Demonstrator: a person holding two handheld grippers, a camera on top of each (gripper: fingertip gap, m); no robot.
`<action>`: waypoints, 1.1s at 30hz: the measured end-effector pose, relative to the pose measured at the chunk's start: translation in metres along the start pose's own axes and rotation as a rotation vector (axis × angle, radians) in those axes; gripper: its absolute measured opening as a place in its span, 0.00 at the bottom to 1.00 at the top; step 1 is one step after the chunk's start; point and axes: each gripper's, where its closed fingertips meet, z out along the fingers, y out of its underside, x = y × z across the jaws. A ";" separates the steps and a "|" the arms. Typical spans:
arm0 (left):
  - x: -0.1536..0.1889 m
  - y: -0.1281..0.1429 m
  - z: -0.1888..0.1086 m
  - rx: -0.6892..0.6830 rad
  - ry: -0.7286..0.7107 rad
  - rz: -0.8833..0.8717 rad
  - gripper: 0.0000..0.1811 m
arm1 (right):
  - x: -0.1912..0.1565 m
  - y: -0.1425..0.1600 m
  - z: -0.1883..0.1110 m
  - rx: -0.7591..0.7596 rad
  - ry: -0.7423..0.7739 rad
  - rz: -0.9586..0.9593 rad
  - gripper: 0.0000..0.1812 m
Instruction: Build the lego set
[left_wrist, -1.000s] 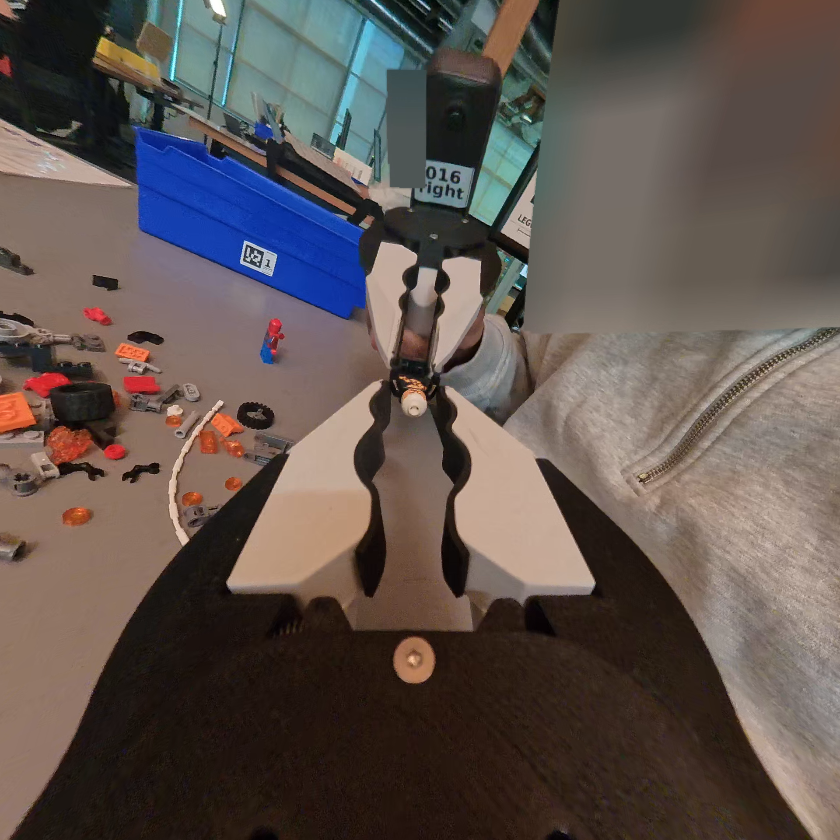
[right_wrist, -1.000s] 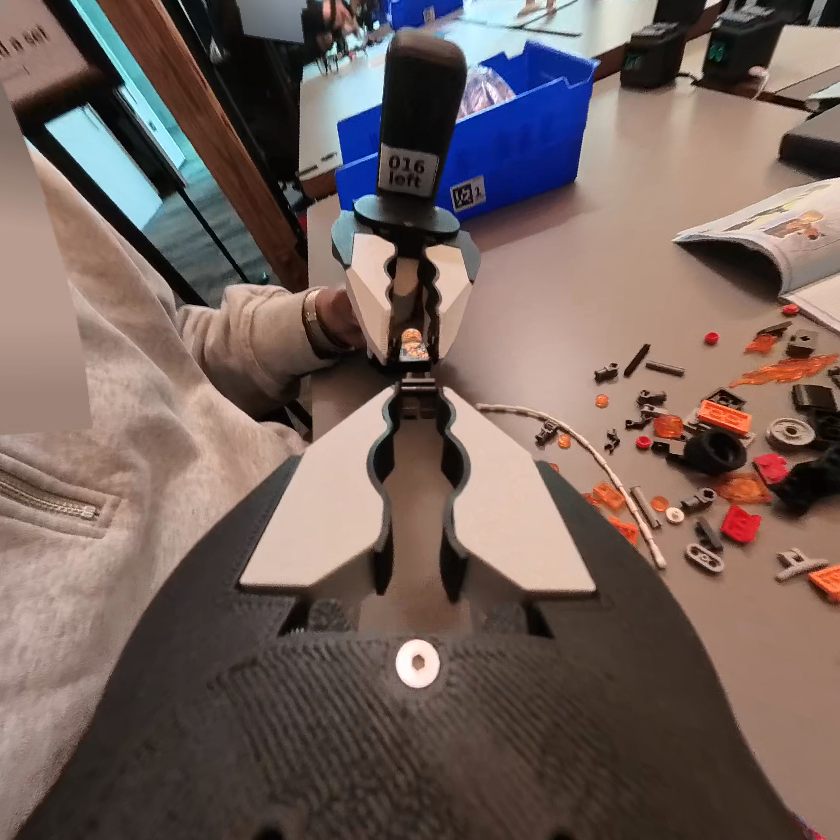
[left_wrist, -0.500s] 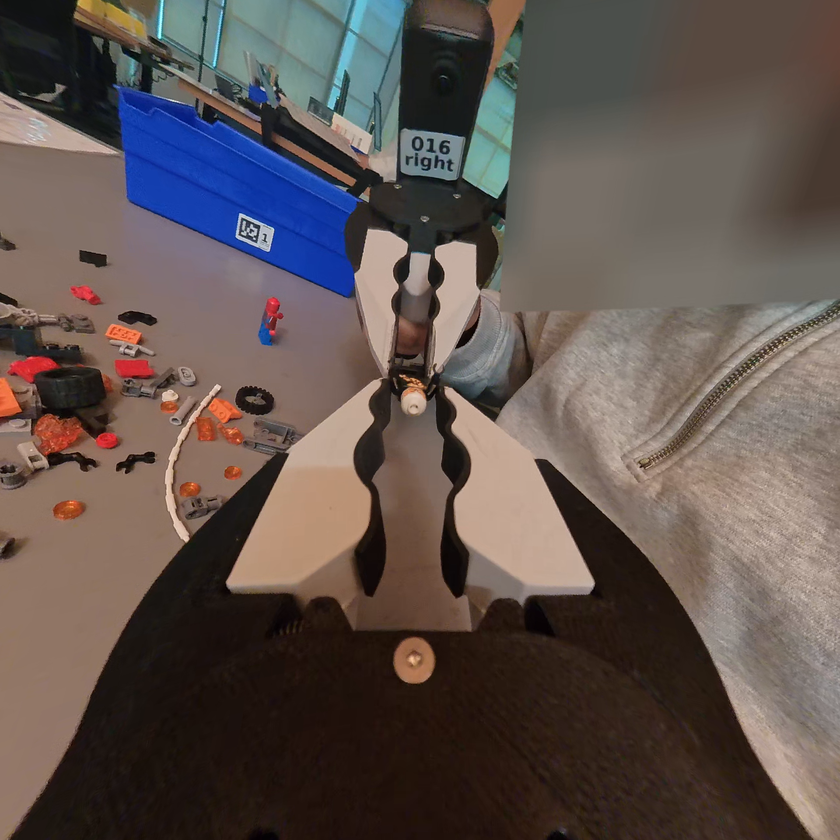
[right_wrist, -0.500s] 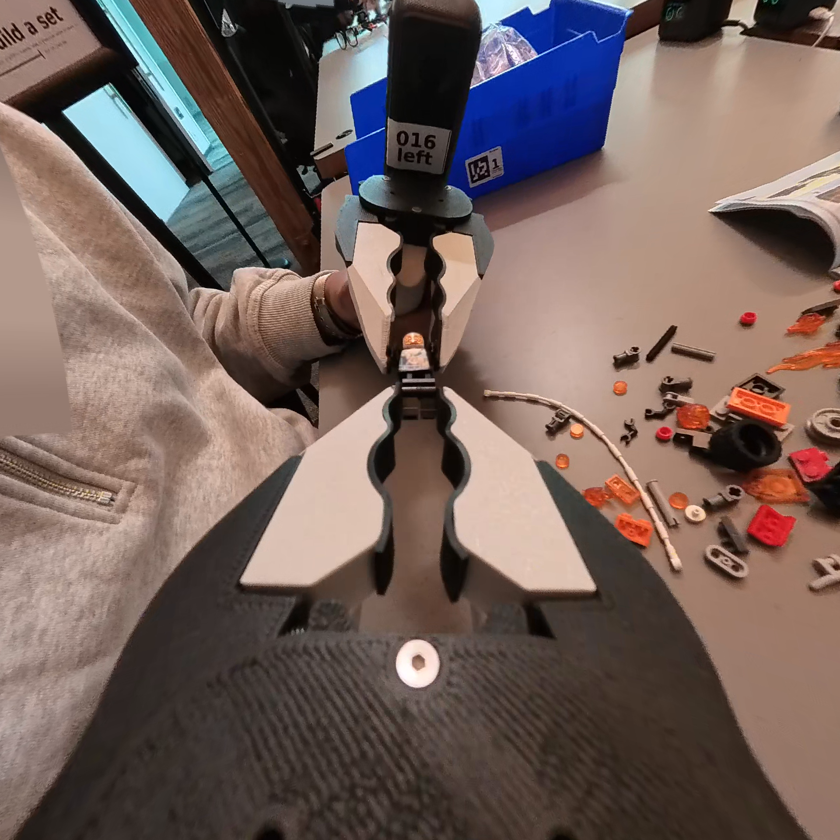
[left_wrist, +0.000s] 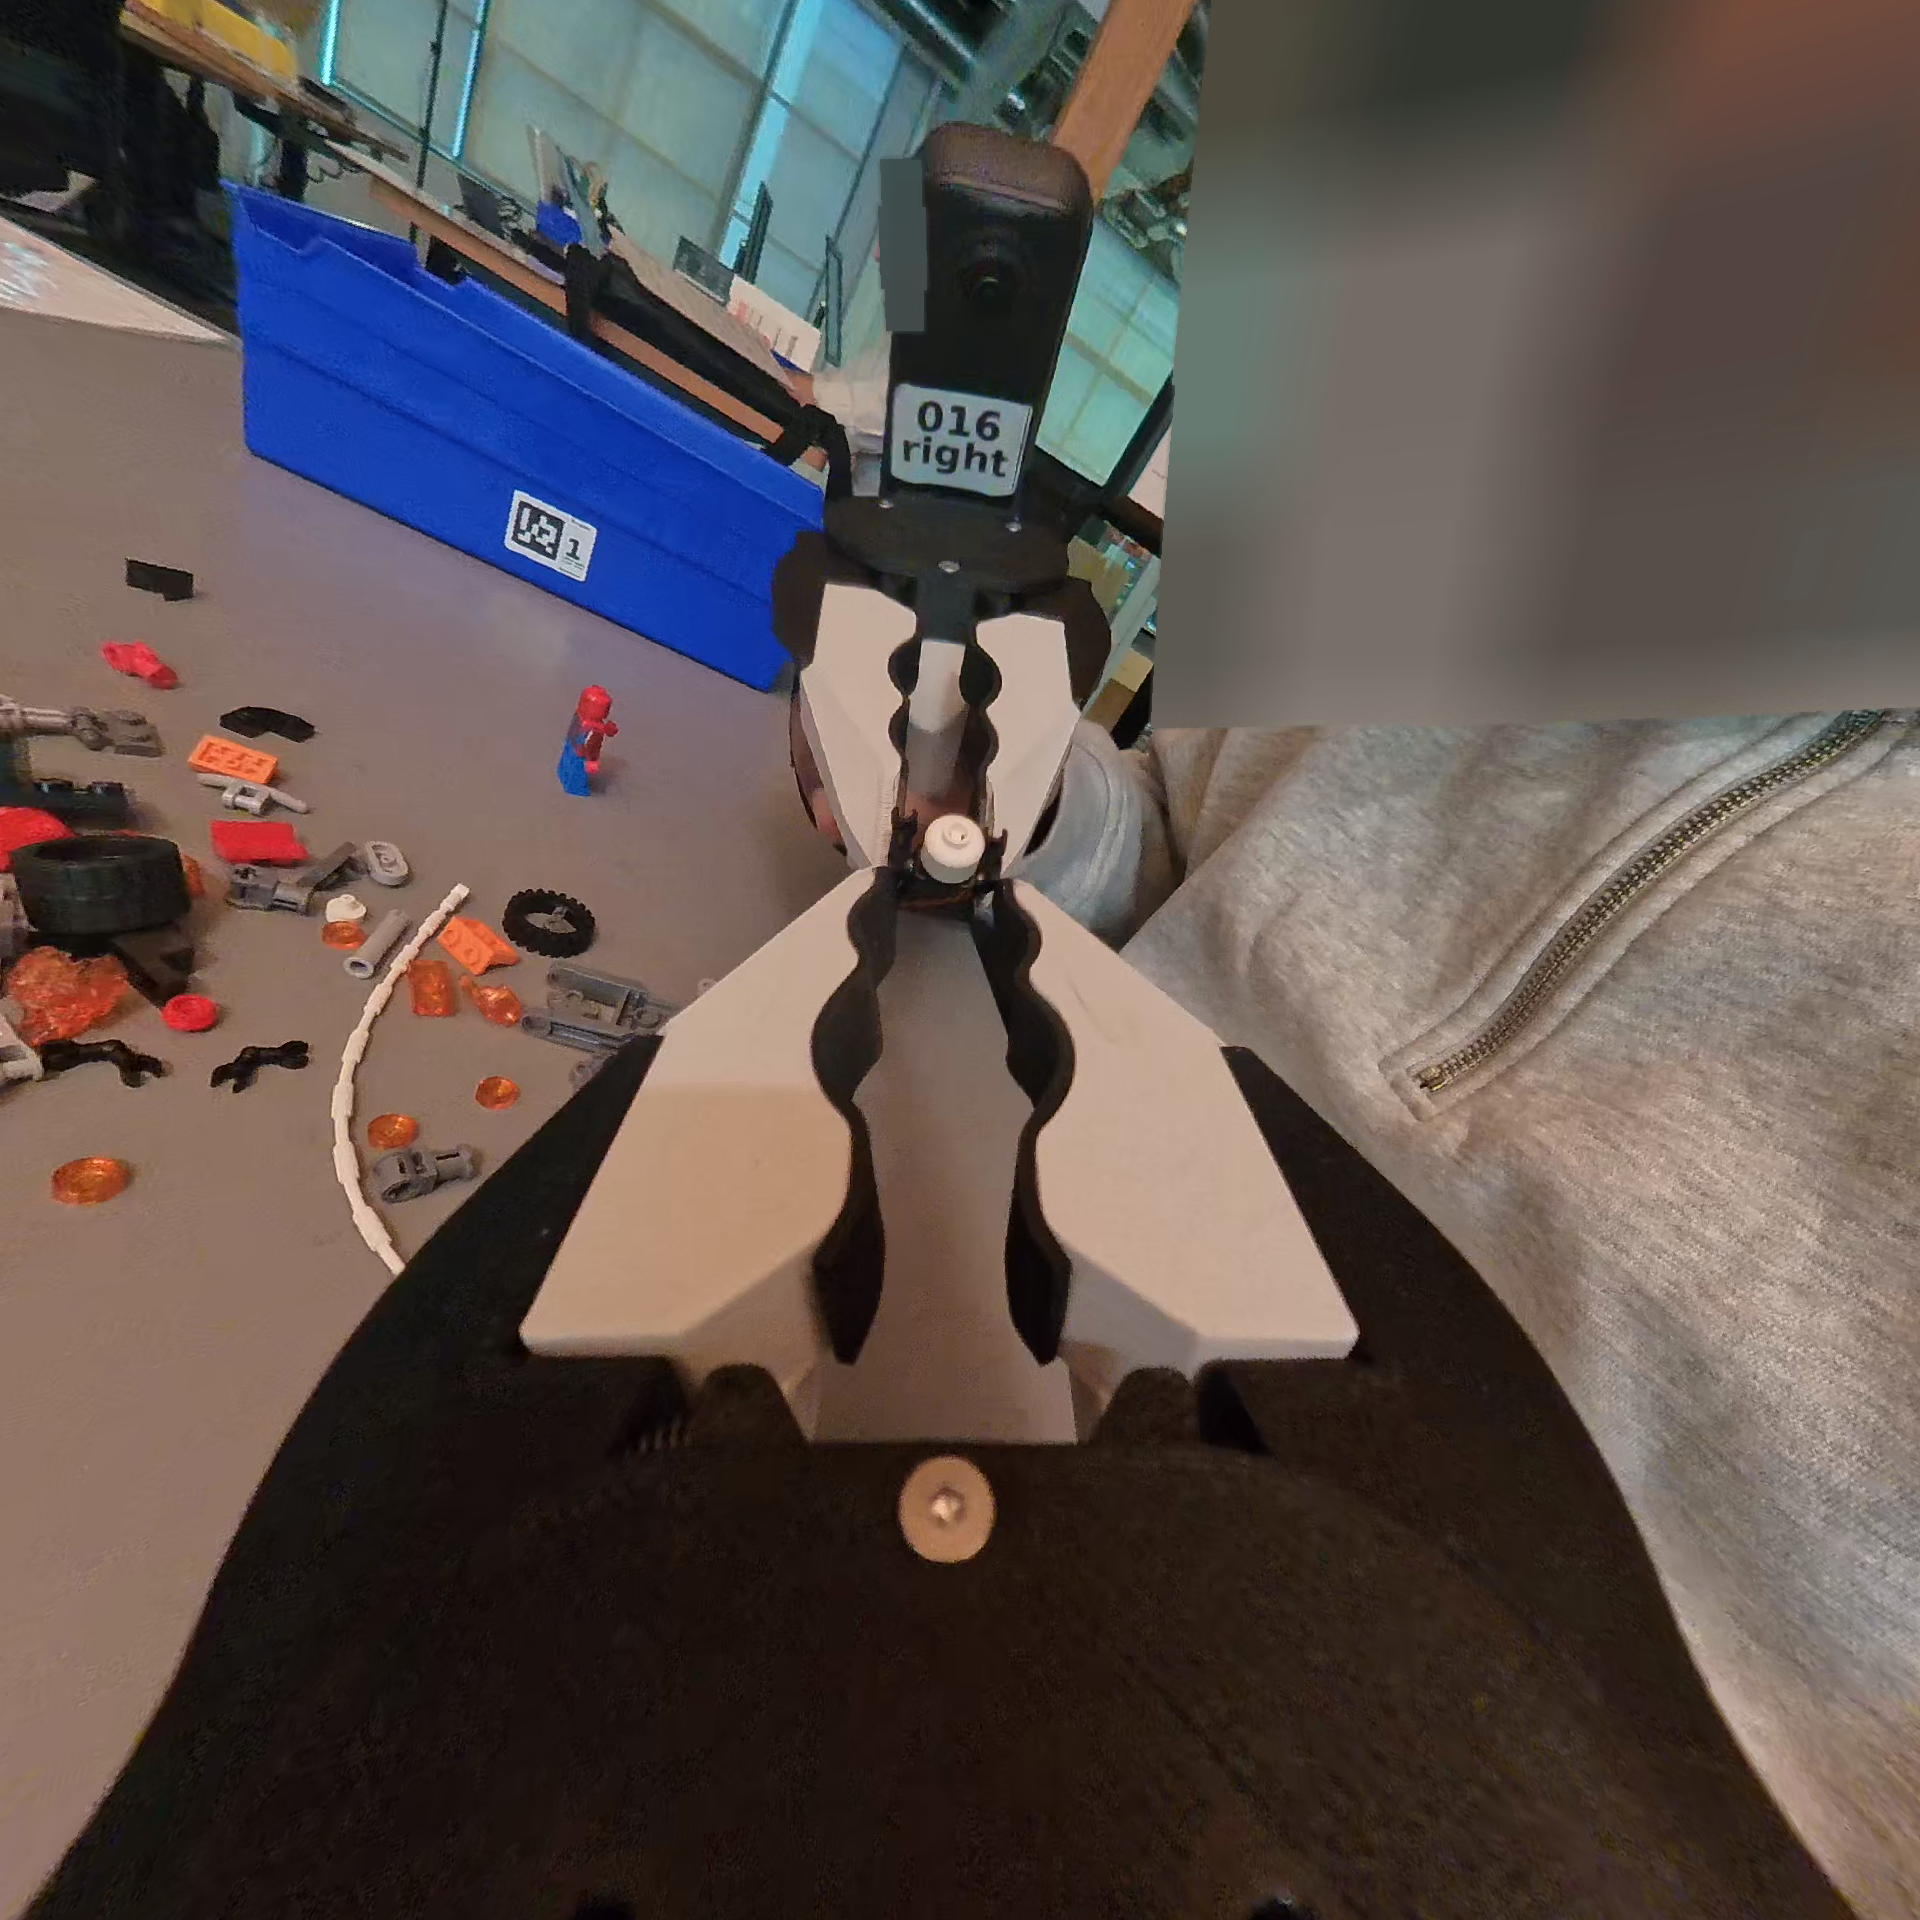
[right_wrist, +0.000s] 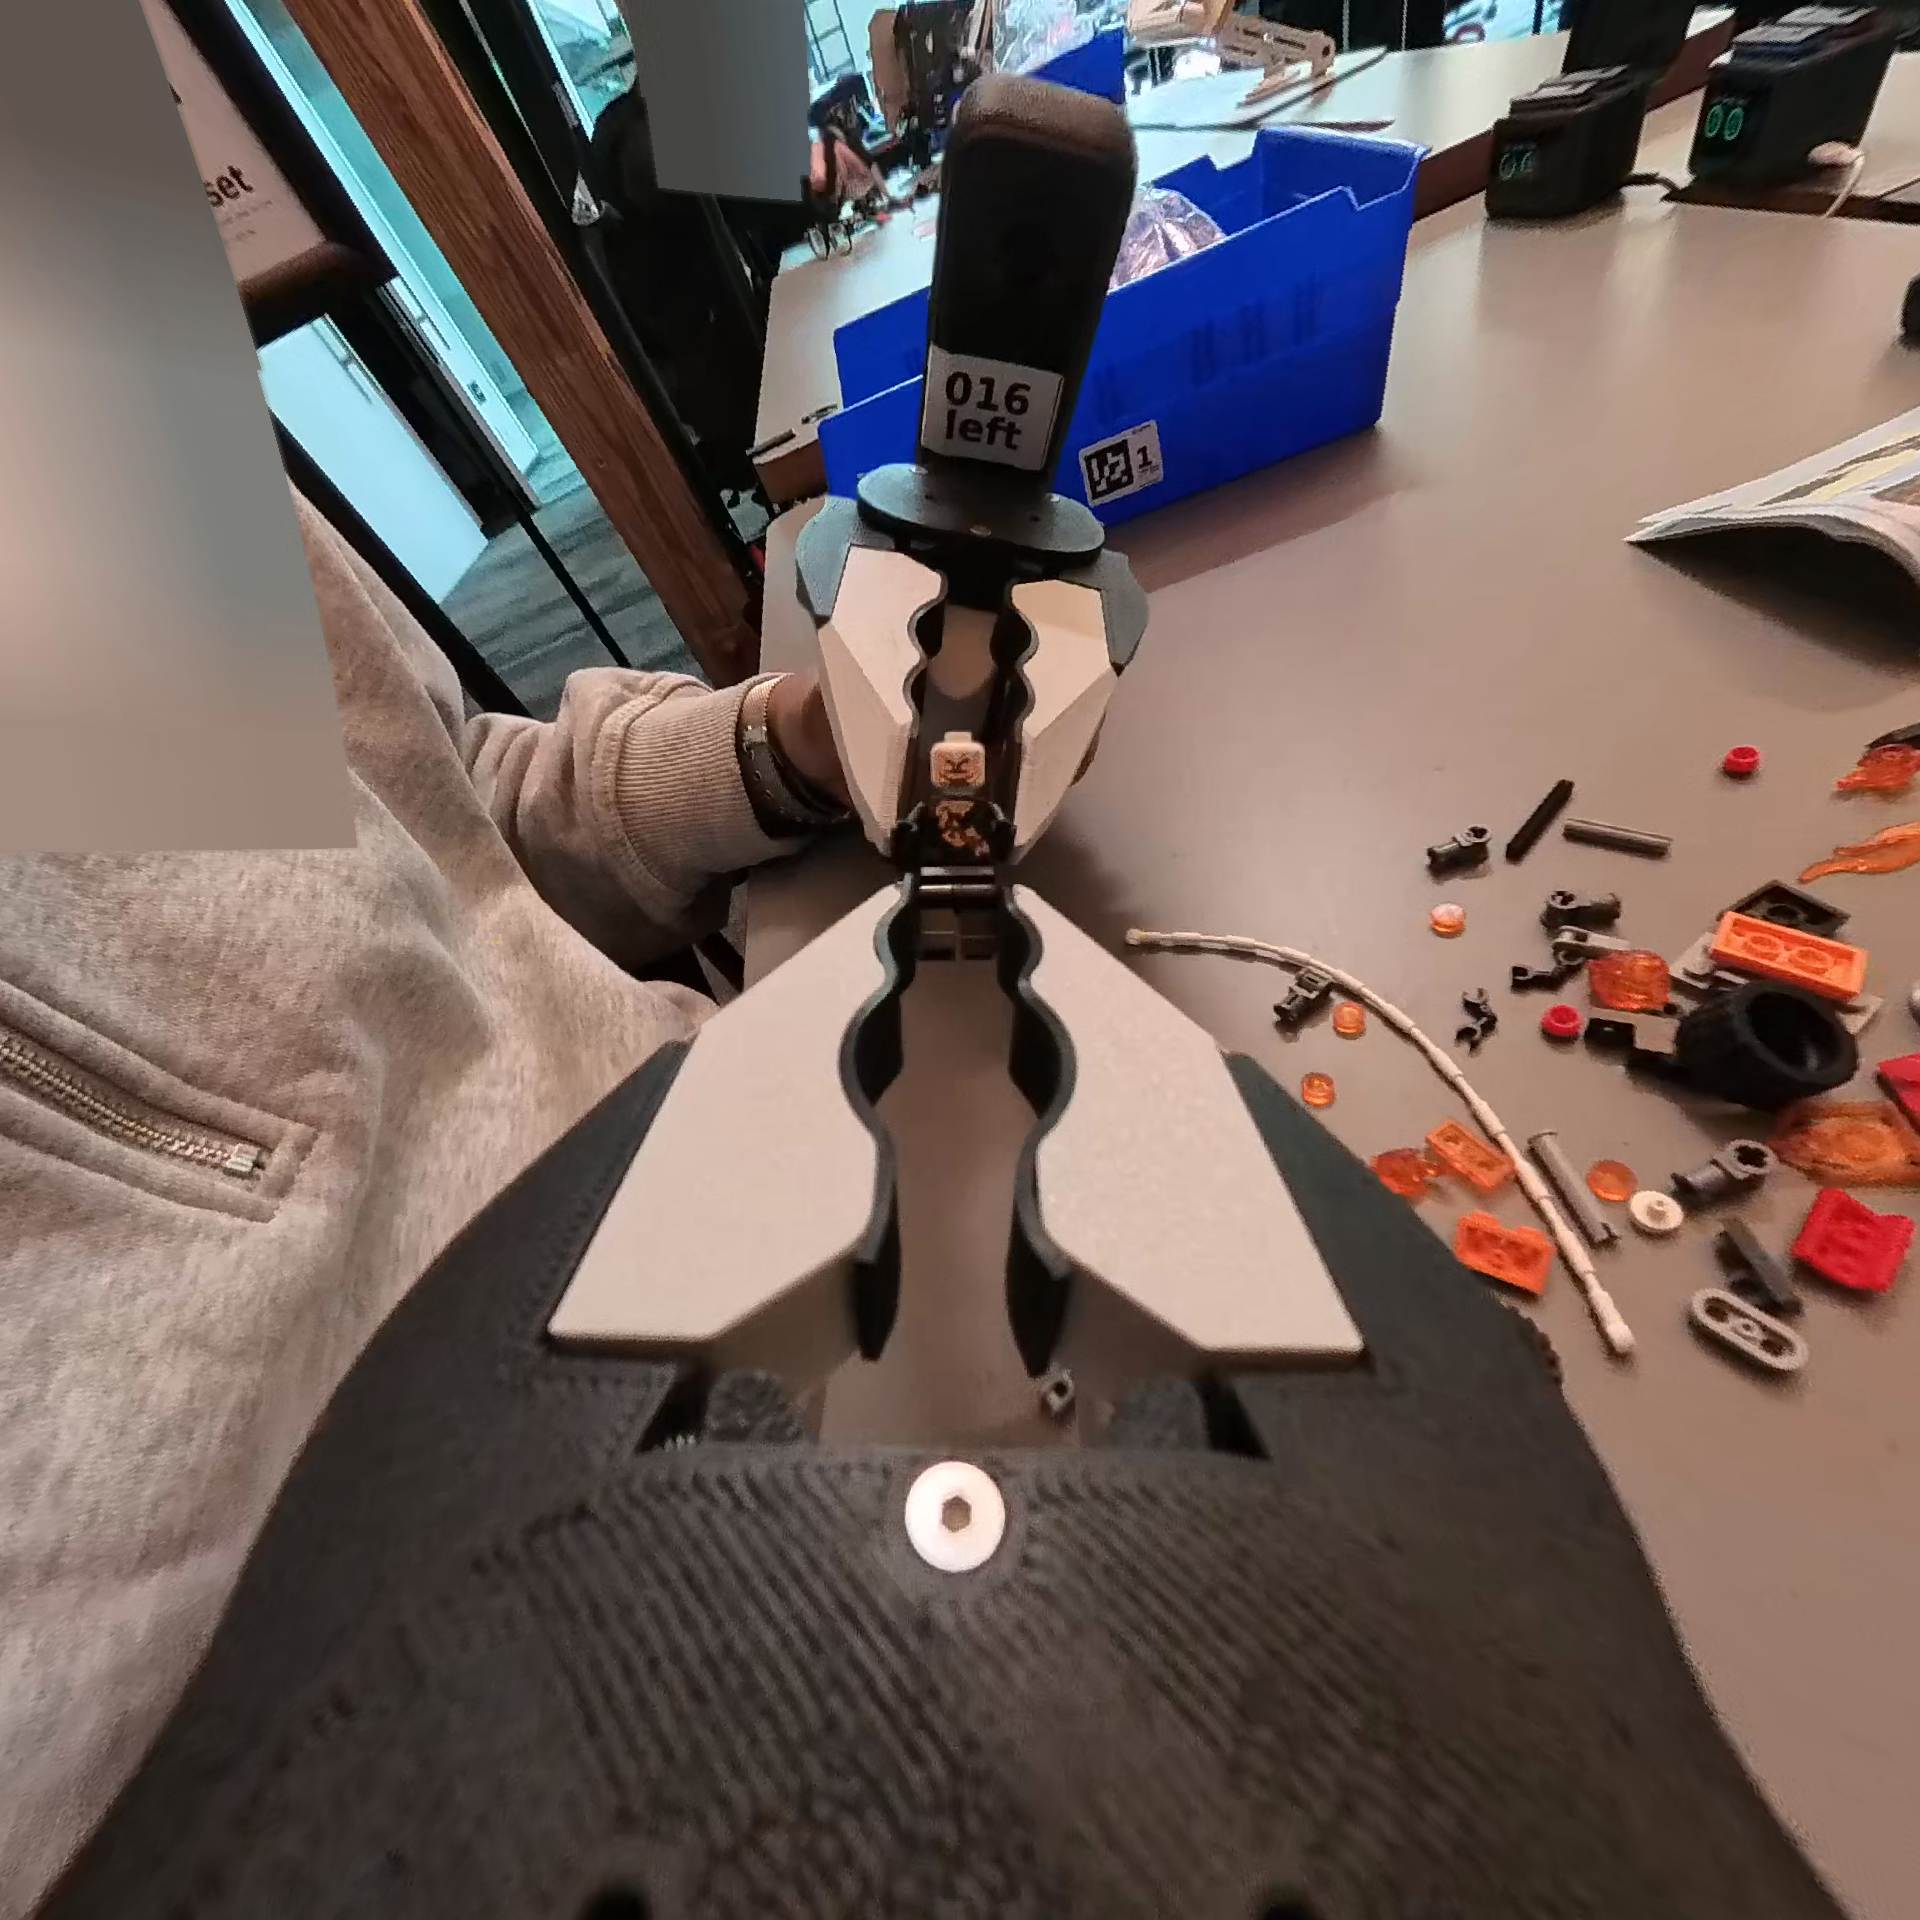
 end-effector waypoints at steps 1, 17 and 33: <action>0.000 0.000 0.000 0.000 0.001 -0.005 0.09 | 0.000 0.000 0.000 0.008 0.001 0.008 0.07; 0.000 0.002 0.002 -0.009 0.006 -0.009 0.07 | 0.003 0.001 -0.008 0.099 0.035 0.061 0.07; -0.011 -0.004 -0.007 0.025 -0.055 -0.008 0.04 | 0.011 0.076 0.002 -0.305 0.209 -0.028 0.10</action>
